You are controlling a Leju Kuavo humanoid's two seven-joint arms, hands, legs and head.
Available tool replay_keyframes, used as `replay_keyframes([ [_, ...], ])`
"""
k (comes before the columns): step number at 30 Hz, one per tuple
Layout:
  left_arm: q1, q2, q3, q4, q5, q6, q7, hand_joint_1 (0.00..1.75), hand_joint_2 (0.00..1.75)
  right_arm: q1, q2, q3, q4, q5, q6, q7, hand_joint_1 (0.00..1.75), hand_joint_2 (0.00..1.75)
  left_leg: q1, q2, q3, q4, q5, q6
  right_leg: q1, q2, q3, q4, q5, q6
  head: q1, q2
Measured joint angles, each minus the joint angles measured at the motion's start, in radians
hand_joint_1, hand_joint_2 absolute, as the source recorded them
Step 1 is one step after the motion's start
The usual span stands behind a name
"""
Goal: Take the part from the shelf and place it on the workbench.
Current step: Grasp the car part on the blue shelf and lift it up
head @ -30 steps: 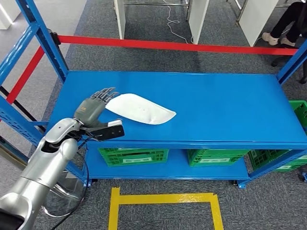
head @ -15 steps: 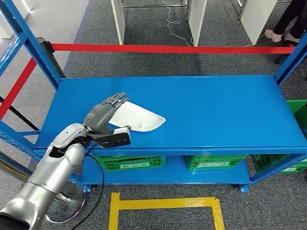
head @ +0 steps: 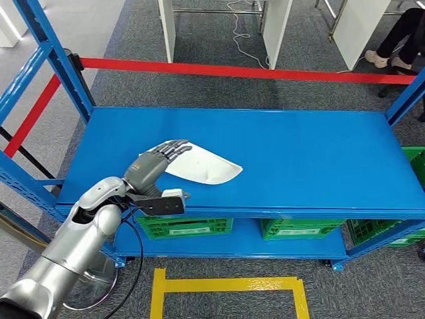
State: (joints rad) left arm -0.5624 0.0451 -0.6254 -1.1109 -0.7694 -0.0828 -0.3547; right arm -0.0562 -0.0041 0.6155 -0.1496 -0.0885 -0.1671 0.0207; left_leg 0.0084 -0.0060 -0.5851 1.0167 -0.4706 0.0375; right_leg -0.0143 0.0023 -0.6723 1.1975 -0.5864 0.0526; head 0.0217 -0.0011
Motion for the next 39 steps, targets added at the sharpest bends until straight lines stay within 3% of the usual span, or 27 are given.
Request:
replay_keyframes([
  [1,0.002,0.001,-0.007,0.0,0.0,-0.005,-0.003,0.0,1.75,0.0,0.0,0.0,0.0,0.002,0.001,0.001,0.0,0.0,0.0,0.0,0.0,0.001,-0.001,0.0,-0.001,0.0,-0.03,0.055,-0.014,0.003,0.0,0.0],
  [2,0.004,0.003,-0.014,0.002,-0.002,-0.007,-0.005,0.0,1.75,-0.001,0.0,0.001,0.0,0.003,0.002,0.002,0.0,0.0,0.0,0.0,0.0,0.001,-0.001,0.001,-0.002,0.0,-0.047,0.081,-0.011,0.005,0.0,0.0],
  [3,0.005,0.005,-0.021,0.004,-0.006,-0.008,-0.007,0.0,1.75,-0.001,0.0,0.002,0.0,0.004,0.003,0.003,0.0,0.0,0.0,0.0,0.001,0.003,-0.003,0.0,-0.003,0.0,-0.045,0.068,0.011,0.006,0.0,0.0],
  [5,0.006,0.012,-0.039,0.01,-0.023,0.001,-0.008,0.0,1.75,-0.003,-0.001,0.005,0.0,0.005,0.005,0.005,0.0,0.0,0.002,-0.003,0.004,0.006,-0.008,-0.005,-0.006,-0.001,0.006,-0.051,0.083,0.007,0.0,0.0],
  [6,0.005,0.015,-0.047,0.015,-0.034,0.012,-0.004,0.0,1.75,-0.005,-0.001,0.006,0.0,0.005,0.006,0.005,0.0,0.0,0.001,-0.004,0.003,0.009,-0.01,-0.01,-0.006,-0.001,0.037,-0.112,0.106,0.007,0.001,0.0],
  [8,0.007,0.02,-0.06,0.022,-0.062,0.047,0.01,0.0,1.75,-0.01,-0.001,0.009,0.0,0.005,0.008,0.006,0.0,0.0,-0.002,-0.004,-0.002,0.015,-0.012,-0.02,-0.005,0.003,0.067,-0.17,0.112,0.0,0.001,0.0],
  [10,0.013,0.022,-0.069,0.028,-0.086,0.088,0.032,0.0,1.75,-0.012,0.0,0.012,-0.001,0.005,0.009,0.007,0.0,0.0,-0.004,-0.004,-0.004,0.016,-0.011,-0.027,-0.003,0.006,0.069,-0.172,0.109,-0.012,0.0,0.0],
  [12,0.02,0.02,-0.072,0.032,-0.107,0.127,0.057,0.0,1.75,-0.011,0.002,0.015,-0.001,0.005,0.008,0.008,0.0,0.0,-0.002,-0.002,-0.009,0.035,-0.029,-0.035,-0.005,0.006,0.073,-0.175,0.109,-0.024,-0.002,0.0],
  [13,0.022,0.018,-0.073,0.033,-0.118,0.145,0.069,0.0,1.75,-0.011,0.003,0.015,-0.001,0.005,0.008,0.008,0.0,0.0,-0.002,-0.002,-0.023,0.069,-0.051,-0.039,-0.007,0.004,0.075,-0.177,0.11,-0.031,-0.003,0.0],
  [16,0.037,0.009,-0.07,0.038,-0.16,0.194,0.107,0.0,1.75,-0.011,0.004,0.015,-0.001,0.005,0.005,0.008,0.0,0.0,0.0,-0.001,-0.106,0.252,-0.132,-0.044,-0.005,0.003,0.078,-0.177,0.108,-0.04,-0.005,0.0],
  [17,0.044,0.005,-0.068,0.041,-0.175,0.207,0.119,0.0,1.75,-0.011,0.004,0.016,-0.001,0.005,0.004,0.009,0.0,0.0,-0.001,-0.001,-0.125,0.289,-0.137,-0.043,-0.003,0.004,0.079,-0.177,0.107,-0.042,-0.005,0.0],
  [18,0.049,-0.001,-0.064,0.044,-0.188,0.219,0.131,0.0,1.75,-0.01,0.005,0.016,-0.001,0.004,0.004,0.009,0.0,0.0,-0.001,-0.001,-0.127,0.289,-0.123,-0.04,-0.002,0.004,0.08,-0.177,0.106,-0.042,-0.005,0.0],
  [20,0.052,-0.016,-0.054,0.049,-0.211,0.244,0.151,0.0,1.75,-0.01,0.007,0.016,-0.002,0.003,0.005,0.01,0.0,0.0,-0.003,-0.001,-0.084,0.186,-0.051,-0.028,0.001,0.005,0.086,-0.177,0.104,-0.043,-0.005,0.0],
  [22,0.051,-0.031,-0.042,0.054,-0.228,0.264,0.166,0.0,1.75,-0.01,0.011,0.016,-0.002,0.002,0.005,0.011,0.0,0.0,-0.009,-0.001,-0.031,0.07,-0.004,-0.015,0.006,0.006,0.087,-0.176,0.102,-0.04,-0.004,0.0],
  [23,0.051,-0.038,-0.037,0.057,-0.236,0.27,0.171,0.0,1.75,-0.01,0.012,0.016,-0.002,0.002,0.005,0.011,0.0,0.0,-0.011,-0.001,-0.018,0.039,0.0,-0.011,0.006,0.005,0.085,-0.176,0.102,-0.036,-0.004,0.0],
  [27,0.05,-0.063,-0.019,0.072,-0.261,0.276,0.193,0.0,1.75,-0.009,0.015,0.016,-0.002,0.002,0.004,0.012,0.0,0.0,-0.008,-0.001,-0.007,0.008,-0.001,-0.004,0.005,0.003,0.076,-0.17,0.092,-0.015,-0.002,0.0],
  [29,0.044,-0.075,-0.013,0.085,-0.272,0.276,0.202,0.0,1.75,-0.008,0.014,0.016,-0.002,0.002,0.004,0.013,0.0,0.0,-0.002,0.001,-0.001,-0.003,0.005,0.002,0.003,0.003,0.038,-0.094,0.047,-0.005,0.0,0.0],
  [31,0.04,-0.083,-0.012,0.102,-0.279,0.276,0.208,0.0,1.75,-0.008,0.014,0.016,-0.002,0.002,0.004,0.013,0.0,0.0,-0.002,0.002,-0.001,-0.003,0.006,0.004,0.001,0.002,-0.026,0.04,-0.009,0.004,0.002,0.0],
  [32,0.04,-0.085,-0.012,0.11,-0.28,0.276,0.21,0.0,1.75,-0.007,0.015,0.016,-0.002,0.002,0.005,0.013,0.0,0.0,-0.002,0.003,-0.001,-0.003,0.006,0.003,0.0,0.002,-0.051,0.087,-0.019,0.006,0.001,0.0],
  [33,0.04,-0.087,-0.011,0.116,-0.282,0.276,0.211,0.0,1.75,-0.006,0.015,0.016,-0.002,0.002,0.004,0.013,0.0,0.0,-0.002,0.003,0.0,-0.003,0.006,0.003,-0.001,0.002,-0.059,0.098,-0.01,0.008,0.001,0.0],
  [34,0.04,-0.09,-0.01,0.122,-0.285,0.276,0.213,0.0,1.75,-0.006,0.015,0.016,-0.002,0.002,0.004,0.014,0.0,0.0,-0.001,0.003,0.001,-0.002,0.005,0.002,-0.002,0.001,-0.046,0.066,0.019,0.009,0.001,0.0],
  [36,0.036,-0.096,-0.007,0.133,-0.29,0.275,0.223,0.0,1.75,-0.006,0.015,0.016,-0.002,0.002,0.004,0.015,0.0,0.0,-0.001,0.0,0.002,0.002,0.001,-0.003,-0.004,0.0,0.018,-0.07,0.089,0.01,0.002,0.0],
  [38,0.026,-0.101,-0.002,0.149,-0.298,0.27,0.234,0.0,1.75,-0.007,0.015,0.016,-0.002,0.002,0.004,0.017,0.0,0.0,-0.005,-0.002,-0.002,0.009,-0.003,-0.013,-0.004,0.001,0.067,-0.166,0.116,0.003,0.002,0.0],
  [39,0.019,-0.103,-0.001,0.161,-0.304,0.266,0.238,0.0,1.75,-0.008,0.015,0.016,-0.002,0.002,0.004,0.017,0.0,0.0,-0.007,-0.002,-0.004,0.012,-0.003,-0.018,-0.002,0.003,0.074,-0.177,0.112,-0.002,0.002,0.0],
])
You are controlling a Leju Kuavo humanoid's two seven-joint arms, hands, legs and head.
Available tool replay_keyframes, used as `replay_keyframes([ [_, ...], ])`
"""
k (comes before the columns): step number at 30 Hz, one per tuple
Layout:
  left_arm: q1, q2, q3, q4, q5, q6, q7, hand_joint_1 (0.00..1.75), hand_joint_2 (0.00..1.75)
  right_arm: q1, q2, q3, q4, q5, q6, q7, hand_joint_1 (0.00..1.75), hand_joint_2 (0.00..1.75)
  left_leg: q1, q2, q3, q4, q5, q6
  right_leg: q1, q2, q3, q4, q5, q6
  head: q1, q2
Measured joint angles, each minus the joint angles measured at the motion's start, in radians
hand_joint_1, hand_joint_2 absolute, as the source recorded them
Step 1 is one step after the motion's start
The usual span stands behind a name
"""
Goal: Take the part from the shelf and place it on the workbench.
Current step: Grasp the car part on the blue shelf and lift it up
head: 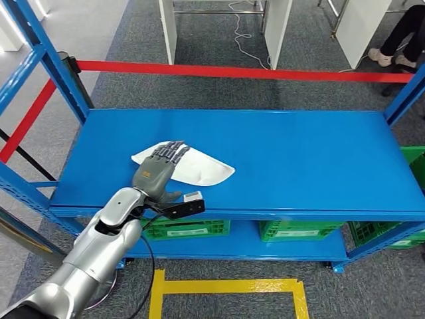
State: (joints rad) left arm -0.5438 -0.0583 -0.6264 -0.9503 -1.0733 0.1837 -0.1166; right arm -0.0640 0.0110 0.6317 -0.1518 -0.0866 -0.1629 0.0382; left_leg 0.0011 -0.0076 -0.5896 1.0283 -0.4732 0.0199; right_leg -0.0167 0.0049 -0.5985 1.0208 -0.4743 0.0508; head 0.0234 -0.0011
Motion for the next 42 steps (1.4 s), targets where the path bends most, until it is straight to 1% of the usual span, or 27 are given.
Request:
replay_keyframes([
  [2,-0.014,-0.004,0.001,0.028,-0.013,-0.008,0.006,0.0,1.75,0.001,0.001,0.0,0.0,0.0,0.0,0.001,0.0,0.0,0.0,0.0,-0.002,0.002,-0.001,-0.008,0.0,0.002,0.001,-0.001,0.002,-0.014,0.0,0.0],
  [4,-0.028,-0.008,0.002,0.056,-0.022,-0.012,0.009,0.0,1.75,0.002,0.002,0.0,0.0,0.0,0.0,0.003,0.0,0.0,0.002,0.002,-0.014,0.034,-0.027,-0.018,-0.002,0.0,0.003,-0.004,0.004,-0.029,-0.002,0.0],
  [5,-0.033,-0.01,0.003,0.069,-0.024,-0.013,0.01,0.0,1.75,0.002,0.003,0.0,-0.001,0.0,-0.001,0.004,0.0,0.0,0.003,0.002,-0.032,0.08,-0.055,-0.022,-0.003,0.0,0.004,-0.005,0.005,-0.035,-0.003,0.0],
  [7,-0.039,-0.011,0.003,0.094,-0.026,-0.014,0.012,0.0,1.75,0.002,0.003,0.0,-0.001,0.0,-0.001,0.004,0.0,0.0,0.004,0.003,-0.089,0.214,-0.117,-0.027,-0.002,-0.001,0.004,-0.005,0.004,-0.041,-0.005,0.0],
  [8,-0.039,-0.012,0.003,0.106,-0.026,-0.014,0.015,0.0,1.75,0.003,0.003,0.0,-0.001,0.0,-0.002,0.004,0.0,0.0,0.004,0.003,-0.113,0.268,-0.134,-0.028,-0.001,-0.001,0.004,-0.005,0.004,-0.042,-0.005,0.0],
  [9,-0.039,-0.013,0.003,0.117,-0.026,-0.013,0.018,0.0,1.75,0.004,0.003,0.0,-0.001,-0.001,-0.002,0.005,0.0,0.0,0.004,0.003,-0.123,0.289,-0.132,-0.026,0.0,0.0,0.004,-0.005,0.004,-0.043,-0.005,0.0],
  [10,-0.04,-0.015,0.004,0.127,-0.027,-0.011,0.023,0.0,1.75,0.005,0.003,0.0,-0.001,-0.001,-0.001,0.005,0.0,0.0,0.004,0.003,-0.114,0.269,-0.11,-0.023,0.001,0.001,0.005,-0.005,0.004,-0.043,-0.005,0.0],
  [12,-0.042,-0.02,0.006,0.144,-0.032,-0.005,0.032,0.87,1.75,0.006,0.004,0.0,-0.001,-0.002,-0.001,0.006,0.0,0.0,0.0,0.003,-0.057,0.143,-0.04,-0.009,0.003,0.001,0.008,-0.005,0.004,-0.043,-0.004,0.0],
  [14,-0.048,-0.027,0.01,0.159,-0.037,0.0,0.039,1.75,1.75,0.005,0.007,0.0,-0.001,-0.002,-0.002,0.006,0.0,0.0,-0.005,0.003,-0.008,0.032,-0.001,0.004,0.006,0.001,0.005,-0.004,0.005,-0.039,-0.004,0.0],
  [17,-0.055,-0.037,0.014,0.191,-0.047,0.001,0.051,1.75,1.75,0.006,0.009,0.0,-0.001,-0.004,-0.002,0.007,0.0,0.0,-0.009,0.002,0.003,-0.003,-0.001,0.01,0.006,0.0,0.0,-0.007,0.01,-0.024,-0.005,0.0],
  [19,-0.059,-0.045,0.016,0.213,-0.055,0.001,0.058,1.75,1.75,0.007,0.01,0.0,-0.001,-0.006,-0.002,0.007,0.0,0.0,-0.003,0.003,0.008,-0.015,0.007,0.016,0.006,-0.001,-0.01,0.008,-0.006,-0.014,-0.003,0.0],
  [20,-0.062,-0.05,0.017,0.223,-0.057,0.001,0.06,1.75,1.75,0.007,0.01,0.0,-0.001,-0.007,-0.002,0.007,0.0,0.0,0.001,0.003,0.01,-0.022,0.011,0.019,0.006,-0.001,-0.027,0.043,-0.029,-0.009,-0.001,0.0],
  [22,-0.067,-0.057,0.018,0.246,-0.058,0.0,0.062,1.75,1.75,0.008,0.01,0.0,-0.001,-0.01,-0.003,0.007,0.0,0.0,0.003,0.005,0.01,-0.024,0.014,0.022,0.003,-0.001,-0.083,0.167,-0.092,-0.002,0.003,0.0],
  [23,-0.067,-0.059,0.018,0.257,-0.058,-0.001,0.062,1.75,1.75,0.009,0.01,0.0,-0.001,-0.012,-0.003,0.007,0.0,0.0,0.003,0.005,0.01,-0.024,0.014,0.022,0.002,-0.002,-0.111,0.228,-0.114,0.001,0.003,0.0],
  [24,-0.066,-0.061,0.018,0.268,-0.058,-0.002,0.062,1.75,1.75,0.01,0.01,0.0,-0.001,-0.013,-0.003,0.007,0.0,0.0,0.003,0.006,0.01,-0.023,0.014,0.022,0.002,-0.002,-0.127,0.263,-0.119,0.004,0.003,0.0],
  [25,-0.066,-0.063,0.018,0.277,-0.059,-0.001,0.062,1.75,1.75,0.011,0.01,0.0,-0.001,-0.015,-0.003,0.007,0.0,0.0,0.003,0.006,0.01,-0.022,0.014,0.021,0.001,-0.002,-0.125,0.258,-0.105,0.005,0.003,0.0],
  [26,-0.068,-0.065,0.018,0.283,-0.059,0.001,0.062,1.75,1.75,0.012,0.01,0.0,-0.001,-0.016,-0.004,0.007,0.0,0.0,0.004,0.005,0.011,-0.021,0.013,0.02,0.0,-0.003,-0.102,0.212,-0.074,0.006,0.003,0.0],
  [28,-0.076,-0.071,0.02,0.291,-0.059,0.006,0.061,1.75,1.75,0.012,0.01,0.0,-0.001,-0.017,-0.004,0.007,0.0,0.0,0.004,0.002,0.01,-0.014,0.008,0.013,-0.002,-0.004,-0.029,0.071,-0.015,0.006,0.004,0.0],
  [29,-0.082,-0.073,0.022,0.293,-0.06,0.008,0.061,1.75,1.75,0.011,0.01,0.0,-0.001,-0.018,-0.004,0.007,0.0,0.0,0.002,0.001,0.008,-0.01,0.006,0.008,-0.001,-0.003,-0.001,0.021,-0.002,0.003,0.004,0.0],
  [30,-0.087,-0.075,0.024,0.295,-0.06,0.01,0.06,1.75,1.75,0.011,0.01,0.0,-0.001,-0.019,-0.004,0.006,0.0,0.0,0.0,0.0,0.006,-0.007,0.005,0.003,0.0,-0.002,0.014,-0.004,-0.001,-0.001,0.004,0.0],
  [33,-0.094,-0.078,0.03,0.298,-0.064,0.015,0.058,1.75,1.75,0.012,0.01,0.0,-0.001,-0.02,-0.003,0.005,0.0,0.0,0.0,0.0,0.007,-0.004,0.003,-0.008,0.001,0.0,0.021,-0.009,-0.004,-0.019,0.003,0.0],
  [35,-0.096,-0.079,0.034,0.298,-0.067,0.016,0.058,1.75,1.75,0.013,0.01,0.0,-0.001,-0.02,-0.003,0.004,0.0,0.0,0.001,0.001,-0.009,0.037,-0.029,-0.018,-0.002,-0.002,0.023,-0.013,-0.001,-0.033,0.001,0.0],
  [38,-0.094,-0.079,0.036,0.302,-0.069,0.017,0.058,1.75,1.75,0.013,0.011,0.0,-0.001,-0.021,-0.004,0.004,0.0,0.0,0.002,0.002,-0.086,0.221,-0.121,-0.026,-0.001,-0.003,0.023,-0.014,-0.001,-0.043,-0.002,0.0],
  [39,-0.092,-0.079,0.036,0.304,-0.071,0.018,0.058,1.75,1.75,0.014,0.011,0.0,-0.001,-0.021,-0.004,0.004,0.0,0.0,0.002,0.002,-0.106,0.267,-0.134,-0.026,0.0,-0.003,0.023,-0.014,-0.001,-0.044,-0.002,0.0],
  [40,-0.091,-0.08,0.036,0.304,-0.073,0.021,0.057,1.75,1.75,0.015,0.011,0.0,-0.001,-0.022,-0.004,0.004,0.0,0.0,0.002,0.002,-0.111,0.279,-0.127,-0.023,0.001,-0.003,0.023,-0.014,-0.001,-0.044,-0.002,0.0],
  [41,-0.091,-0.08,0.037,0.305,-0.075,0.023,0.056,1.75,1.75,0.016,0.011,0.0,-0.001,-0.023,-0.004,0.003,0.0,0.0,0.002,0.002,-0.098,0.252,-0.103,-0.019,0.003,-0.002,0.024,-0.013,-0.001,-0.044,-0.002,0.0],
  [42,-0.091,-0.081,0.037,0.305,-0.076,0.026,0.054,1.75,1.75,0.016,0.011,0.0,-0.001,-0.024,-0.004,0.002,0.0,0.0,0.0,0.002,-0.068,0.19,-0.066,-0.011,0.005,-0.002,0.026,-0.014,-0.001,-0.044,-0.002,0.0],
])
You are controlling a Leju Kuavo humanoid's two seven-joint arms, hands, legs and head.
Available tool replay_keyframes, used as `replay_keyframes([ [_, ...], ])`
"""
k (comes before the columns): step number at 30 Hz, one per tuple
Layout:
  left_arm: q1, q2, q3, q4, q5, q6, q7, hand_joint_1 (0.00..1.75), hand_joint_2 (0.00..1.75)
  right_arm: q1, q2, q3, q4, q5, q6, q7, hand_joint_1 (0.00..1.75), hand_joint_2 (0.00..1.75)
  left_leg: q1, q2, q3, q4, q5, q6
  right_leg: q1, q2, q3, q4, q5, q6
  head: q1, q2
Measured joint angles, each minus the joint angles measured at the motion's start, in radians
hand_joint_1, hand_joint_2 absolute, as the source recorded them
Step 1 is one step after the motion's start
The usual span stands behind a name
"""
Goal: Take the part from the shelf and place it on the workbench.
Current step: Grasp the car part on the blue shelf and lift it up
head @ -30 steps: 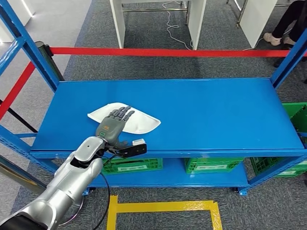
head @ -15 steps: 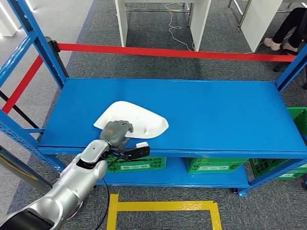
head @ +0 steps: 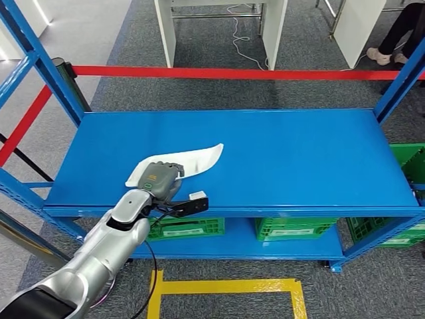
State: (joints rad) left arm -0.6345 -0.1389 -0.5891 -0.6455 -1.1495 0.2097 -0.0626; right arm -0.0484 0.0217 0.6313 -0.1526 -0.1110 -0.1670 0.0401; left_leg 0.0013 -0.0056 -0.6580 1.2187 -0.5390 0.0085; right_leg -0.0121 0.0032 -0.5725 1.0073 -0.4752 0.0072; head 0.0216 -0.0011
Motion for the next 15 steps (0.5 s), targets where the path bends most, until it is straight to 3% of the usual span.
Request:
replay_keyframes([
  [2,-0.001,-0.002,0.003,0.0,0.001,0.002,-0.009,1.75,1.75,-0.001,0.002,0.0,0.0,-0.003,-0.001,-0.003,0.0,0.0,-0.005,0.0,0.063,-0.132,0.053,0.017,0.004,0.001,0.001,0.0,0.0,0.002,0.001,0.0],
  [3,-0.001,-0.003,0.004,0.0,0.003,0.001,-0.016,1.75,1.75,-0.001,0.003,0.0,0.0,-0.004,-0.001,-0.004,0.0,0.0,-0.008,0.0,0.081,-0.175,0.063,0.022,0.005,0.001,-0.001,0.0,0.0,0.005,0.002,0.0],
  [7,-0.001,-0.006,0.01,-0.006,0.034,-0.021,-0.059,1.75,1.75,-0.001,0.004,0.0,0.0,-0.006,-0.002,-0.007,0.0,0.0,-0.006,0.0,0.091,-0.21,0.069,0.029,0.003,-0.002,-0.011,0.004,-0.005,0.025,0.002,0.0],
  [9,-0.003,-0.007,0.016,-0.011,0.058,-0.042,-0.084,1.75,1.75,-0.001,0.003,0.0,0.0,-0.006,-0.002,-0.008,0.0,0.0,-0.001,0.002,0.093,-0.22,0.075,0.034,0.001,-0.002,-0.044,0.07,-0.048,0.034,0.005,0.0],
  [11,-0.003,-0.007,0.023,-0.014,0.08,-0.055,-0.102,1.75,1.75,0.0,0.003,0.0,0.0,-0.007,-0.001,-0.008,0.0,0.0,-0.001,0.004,0.092,-0.22,0.075,0.036,-0.001,-0.002,-0.104,0.203,-0.11,0.041,0.008,0.0],
  [12,-0.001,-0.007,0.027,-0.016,0.094,-0.059,-0.11,1.75,1.75,0.002,0.003,0.0,0.0,-0.008,-0.001,-0.009,0.0,0.0,-0.001,0.004,0.092,-0.219,0.075,0.036,-0.002,-0.002,-0.129,0.257,-0.126,0.045,0.007,0.0],
  [13,0.001,-0.007,0.033,-0.02,0.114,-0.06,-0.119,1.75,1.75,0.003,0.003,0.0,0.0,-0.009,-0.001,-0.01,0.0,0.0,0.0,0.004,0.092,-0.219,0.075,0.036,-0.004,-0.002,-0.138,0.277,-0.124,0.048,0.007,0.0],
  [14,0.005,-0.008,0.042,-0.027,0.146,-0.064,-0.131,1.75,1.75,0.003,0.003,0.0,0.0,-0.01,-0.002,-0.011,0.0,0.0,0.0,0.004,0.092,-0.217,0.074,0.035,-0.006,-0.003,-0.128,0.257,-0.102,0.05,0.007,0.0],
  [15,0.011,-0.011,0.055,-0.04,0.198,-0.075,-0.148,1.75,1.75,0.003,0.003,0.0,0.0,-0.012,-0.004,-0.012,0.0,0.0,0.001,0.002,0.092,-0.215,0.072,0.033,-0.008,-0.003,-0.1,0.199,-0.067,0.052,0.007,0.0],
])
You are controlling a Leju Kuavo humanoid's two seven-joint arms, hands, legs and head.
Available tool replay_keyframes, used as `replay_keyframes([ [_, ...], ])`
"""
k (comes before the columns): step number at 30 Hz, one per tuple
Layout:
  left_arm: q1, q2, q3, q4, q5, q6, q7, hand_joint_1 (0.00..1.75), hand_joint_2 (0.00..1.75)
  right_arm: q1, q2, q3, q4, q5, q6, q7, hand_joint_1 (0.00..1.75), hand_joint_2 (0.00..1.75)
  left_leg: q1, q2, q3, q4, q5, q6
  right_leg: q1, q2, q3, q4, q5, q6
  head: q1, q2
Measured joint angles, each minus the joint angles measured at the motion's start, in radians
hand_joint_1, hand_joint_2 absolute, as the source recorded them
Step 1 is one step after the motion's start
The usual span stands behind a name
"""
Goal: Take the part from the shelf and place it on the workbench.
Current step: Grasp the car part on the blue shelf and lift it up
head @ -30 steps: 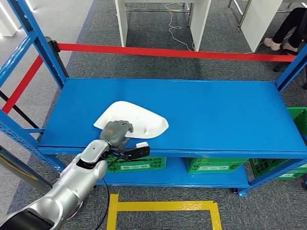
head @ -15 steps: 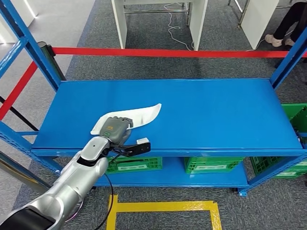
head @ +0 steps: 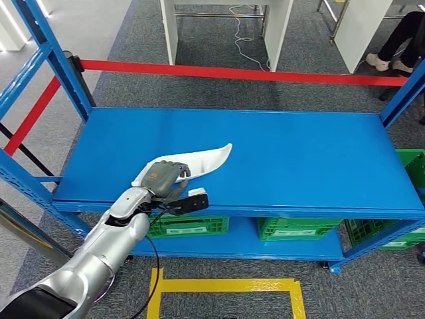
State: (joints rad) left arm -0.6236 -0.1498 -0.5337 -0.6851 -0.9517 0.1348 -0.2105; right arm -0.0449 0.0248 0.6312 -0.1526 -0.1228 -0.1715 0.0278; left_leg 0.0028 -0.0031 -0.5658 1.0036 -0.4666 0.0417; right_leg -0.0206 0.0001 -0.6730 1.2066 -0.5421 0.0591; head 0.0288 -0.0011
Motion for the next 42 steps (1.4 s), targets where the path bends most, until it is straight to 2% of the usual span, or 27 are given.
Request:
replay_keyframes([
  [2,0.019,-0.015,0.051,-0.049,0.186,-0.049,-0.042,1.75,1.75,-0.001,0.0,0.0,0.0,-0.003,-0.006,-0.001,0.0,0.0,-0.001,-0.003,-0.002,0.009,-0.006,-0.008,-0.003,0.0,0.068,-0.133,0.049,0.002,0.002,0.0],
  [3,0.033,-0.024,0.084,-0.085,0.298,-0.078,-0.059,1.75,1.75,-0.001,0.001,0.0,0.0,-0.005,-0.009,-0.001,0.0,0.0,-0.003,-0.005,-0.005,0.014,-0.008,-0.014,-0.003,0.001,0.09,-0.174,0.057,-0.001,0.002,0.0],
  [5,0.06,-0.038,0.139,-0.157,0.46,-0.113,-0.074,1.75,1.75,-0.001,0.003,0.0,0.0,-0.008,-0.013,-0.001,0.0,0.0,-0.006,-0.005,-0.009,0.02,-0.009,-0.021,0.0,0.006,0.103,-0.192,0.053,-0.012,0.003,0.0],
  [7,0.081,-0.044,0.171,-0.209,0.505,-0.124,-0.074,1.75,1.75,0.001,0.003,-0.001,0.0,-0.01,-0.016,-0.001,0.0,0.0,-0.005,-0.004,-0.012,0.026,-0.015,-0.029,-0.002,0.007,0.103,-0.192,0.055,-0.023,0.001,0.0],
  [8,0.09,-0.047,0.182,-0.228,0.512,-0.126,-0.075,1.75,1.75,0.001,0.003,-0.001,0.0,-0.01,-0.017,-0.001,0.0,0.0,-0.004,-0.004,-0.019,0.045,-0.03,-0.034,-0.003,0.007,0.103,-0.193,0.055,-0.03,-0.001,0.0],
  [9,0.098,-0.048,0.192,-0.245,0.525,-0.126,-0.078,1.75,1.75,0.002,0.003,-0.001,0.0,-0.011,-0.017,-0.001,0.0,0.0,-0.003,-0.003,-0.036,0.085,-0.055,-0.038,-0.004,0.006,0.103,-0.195,0.056,-0.036,-0.003,0.0],
  [11,0.117,-0.051,0.211,-0.28,0.583,-0.119,-0.095,1.75,1.75,0.002,0.003,-0.001,0.0,-0.013,-0.02,-0.002,0.0,0.0,-0.001,-0.002,-0.095,0.217,-0.119,-0.045,-0.003,0.005,0.103,-0.194,0.055,-0.044,-0.006,0.0],
  [12,0.129,-0.051,0.219,-0.301,0.623,-0.109,-0.105,1.75,1.75,0.002,0.003,-0.001,0.0,-0.015,-0.022,-0.003,0.0,0.0,-0.001,-0.002,-0.123,0.278,-0.14,-0.045,-0.002,0.006,0.103,-0.194,0.055,-0.045,-0.006,0.0],
  [13,0.141,-0.051,0.227,-0.327,0.662,-0.094,-0.112,1.75,1.75,0.004,0.003,-0.001,0.0,-0.016,-0.023,-0.003,0.0,0.0,-0.001,-0.002,-0.139,0.311,-0.144,-0.044,-0.001,0.006,0.104,-0.194,0.054,-0.046,-0.006,0.0],
  [14,0.151,-0.051,0.233,-0.357,0.695,-0.075,-0.116,1.75,1.75,0.006,0.003,-0.001,0.0,-0.018,-0.025,-0.004,0.0,0.0,-0.001,-0.002,-0.138,0.304,-0.126,-0.042,0.0,0.007,0.106,-0.194,0.053,-0.047,-0.006,0.0],
  [15,0.158,-0.051,0.238,-0.389,0.72,-0.055,-0.117,1.75,1.75,0.007,0.003,-0.001,0.0,-0.019,-0.027,-0.004,0.0,0.0,-0.001,-0.002,-0.12,0.258,-0.092,-0.037,0.001,0.008,0.109,-0.194,0.052,-0.047,-0.006,0.0],
  [17,0.164,-0.049,0.246,-0.45,0.748,-0.027,-0.117,1.75,1.75,0.009,0.004,-0.002,0.0,-0.02,-0.029,-0.005,0.0,0.0,-0.004,-0.003,-0.064,0.125,-0.018,-0.025,0.004,0.008,0.113,-0.193,0.047,-0.045,-0.005,0.0],
  [18,0.165,-0.049,0.248,-0.474,0.753,-0.021,-0.117,1.75,1.75,0.009,0.005,-0.002,0.0,-0.021,-0.03,-0.005,0.0,0.0,-0.007,-0.003,-0.044,0.075,0.0,-0.02,0.005,0.008,0.112,-0.192,0.046,-0.042,-0.005,0.0],
  [19,0.167,-0.047,0.249,-0.493,0.755,-0.019,-0.116,1.75,1.75,0.009,0.006,-0.002,0.0,-0.021,-0.03,-0.006,0.0,0.0,-0.01,-0.003,-0.034,0.046,0.004,-0.016,0.006,0.008,0.109,-0.192,0.046,-0.038,-0.006,0.0],
  [22,0.179,-0.046,0.251,-0.535,0.757,-0.017,-0.114,1.75,1.75,0.009,0.009,-0.002,0.0,-0.021,-0.03,-0.007,0.0,0.0,-0.008,-0.004,-0.031,0.025,-0.002,-0.01,0.006,0.005,0.1,-0.193,0.045,-0.023,-0.008,0.0],
  [23,0.182,-0.046,0.251,-0.545,0.758,-0.014,-0.115,1.75,1.75,0.009,0.009,-0.002,0.0,-0.021,-0.03,-0.007,0.0,0.0,-0.005,-0.003,-0.029,0.021,0.0,-0.007,0.006,0.005,0.093,-0.181,0.034,-0.018,-0.007,0.0],
  [25,0.186,-0.046,0.252,-0.561,0.766,0.008,-0.125,1.75,1.75,0.009,0.009,-0.002,0.0,-0.022,-0.031,-0.007,0.0,0.0,0.0,-0.002,-0.026,0.014,0.003,-0.002,0.005,0.004,0.053,-0.099,-0.014,-0.011,-0.004,0.0],
  [27,0.196,-0.045,0.254,-0.58,0.78,0.069,-0.145,1.75,1.75,0.01,0.009,-0.002,0.0,-0.026,-0.033,-0.007,0.0,0.0,-0.001,0.0,-0.026,0.014,0.002,0.001,0.005,0.003,-0.012,0.034,-0.068,-0.006,-0.002,0.0],
  [28,0.203,-0.043,0.256,-0.595,0.785,0.114,-0.155,1.75,1.75,0.011,0.009,-0.002,0.0,-0.028,-0.035,-0.007,0.0,0.0,-0.002,0.001,-0.025,0.015,0.001,0.001,0.005,0.003,-0.035,0.076,-0.075,-0.005,-0.003,0.0],
  [29,0.21,-0.042,0.259,-0.613,0.783,0.165,-0.165,1.75,1.75,0.012,0.01,-0.002,0.0,-0.031,-0.037,-0.007,0.0,0.0,-0.002,0.001,-0.025,0.015,0.0,0.002,0.005,0.003,-0.041,0.083,-0.063,-0.004,-0.003,0.0],
  [30,0.217,-0.04,0.265,-0.633,0.774,0.223,-0.174,1.75,1.75,0.012,0.01,-0.002,0.0,-0.033,-0.04,-0.007,0.0,0.0,-0.002,0.001,-0.024,0.016,-0.001,0.002,0.005,0.003,-0.026,0.046,-0.031,-0.005,-0.003,0.0],
  [31,0.222,-0.037,0.271,-0.654,0.76,0.283,-0.182,1.75,1.75,0.012,0.01,-0.002,0.0,-0.035,-0.043,-0.006,0.0,0.0,-0.002,0.0,-0.022,0.018,-0.003,0.0,0.004,0.002,0.003,-0.022,0.01,-0.007,-0.003,0.0],
  [33,0.228,-0.031,0.29,-0.69,0.72,0.399,-0.196,1.75,1.75,0.011,0.013,-0.002,0.0,-0.037,-0.056,0.005,0.0,0.0,-0.005,-0.002,-0.022,0.022,-0.006,-0.006,0.006,0.001,0.066,-0.146,0.058,-0.012,-0.003,0.0],
  [34,0.23,-0.027,0.302,-0.702,0.703,0.444,-0.2,1.75,1.75,0.01,0.016,-0.002,0.0,-0.037,-0.065,0.015,0.0,0.0,-0.007,-0.003,-0.025,0.025,-0.006,-0.01,0.007,0.002,0.083,-0.177,0.063,-0.016,-0.003,0.0],
  [38,0.24,-0.015,0.357,-0.719,0.678,0.537,-0.226,1.75,1.75,0.008,0.036,-0.002,0.0,-0.037,-0.094,0.047,0.0,0.0,-0.005,-0.002,-0.033,0.036,-0.013,-0.027,0.007,0.003,0.089,-0.191,0.062,-0.033,-0.005,0.0],
  [40,0.242,-0.013,0.388,-0.724,0.662,0.553,-0.265,1.75,1.75,0.006,0.045,-0.002,0.0,-0.037,-0.097,0.05,0.0,0.0,-0.002,-0.002,-0.057,0.099,-0.06,-0.038,0.004,0.001,0.09,-0.195,0.067,-0.046,-0.008,0.0],
  [42,0.247,-0.019,0.431,-0.729,0.621,0.558,-0.306,1.75,1.75,0.004,0.051,-0.002,0.0,-0.038,-0.097,0.05,0.0,0.0,0.001,-0.002,-0.103,0.224,-0.126,-0.047,0.004,0.001,0.089,-0.195,0.069,-0.053,-0.01,0.0],
])
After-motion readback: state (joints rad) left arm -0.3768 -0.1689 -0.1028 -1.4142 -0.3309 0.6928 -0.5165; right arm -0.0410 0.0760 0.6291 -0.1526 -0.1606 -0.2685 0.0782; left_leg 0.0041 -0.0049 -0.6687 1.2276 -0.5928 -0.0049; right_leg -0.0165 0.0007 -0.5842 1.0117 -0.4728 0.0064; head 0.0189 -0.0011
